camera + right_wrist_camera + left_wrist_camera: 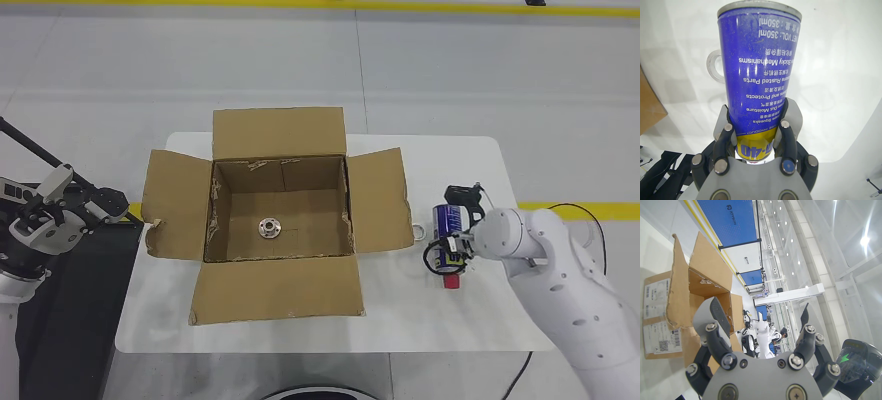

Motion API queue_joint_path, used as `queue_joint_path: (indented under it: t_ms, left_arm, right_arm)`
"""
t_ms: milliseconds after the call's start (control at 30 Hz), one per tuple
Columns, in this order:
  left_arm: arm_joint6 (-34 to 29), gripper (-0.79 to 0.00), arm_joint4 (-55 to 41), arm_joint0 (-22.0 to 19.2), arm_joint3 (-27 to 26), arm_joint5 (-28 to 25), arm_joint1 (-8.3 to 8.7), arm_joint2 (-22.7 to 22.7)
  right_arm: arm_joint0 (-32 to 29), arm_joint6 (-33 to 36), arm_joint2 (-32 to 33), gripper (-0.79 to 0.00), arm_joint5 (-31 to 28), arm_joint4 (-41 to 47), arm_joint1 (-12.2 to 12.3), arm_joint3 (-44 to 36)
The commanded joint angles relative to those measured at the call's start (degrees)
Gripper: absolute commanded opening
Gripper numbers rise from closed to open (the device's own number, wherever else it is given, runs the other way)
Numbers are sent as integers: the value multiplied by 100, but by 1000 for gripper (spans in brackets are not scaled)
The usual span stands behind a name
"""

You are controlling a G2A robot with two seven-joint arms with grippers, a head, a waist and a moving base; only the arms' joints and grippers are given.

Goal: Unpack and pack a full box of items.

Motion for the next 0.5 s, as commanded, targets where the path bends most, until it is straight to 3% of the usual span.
queue_joint_path:
  t_ms: [0, 467]
  left_arm:
    - [0, 0, 0, 0, 0, 0, 0, 0]
    - [0, 0, 0, 0, 0, 0, 0, 0]
  right_arm:
    - [23, -2, -28, -696, 2, 16, -9, 27]
    - [109, -51, -211, -613, 51, 135, -59, 199]
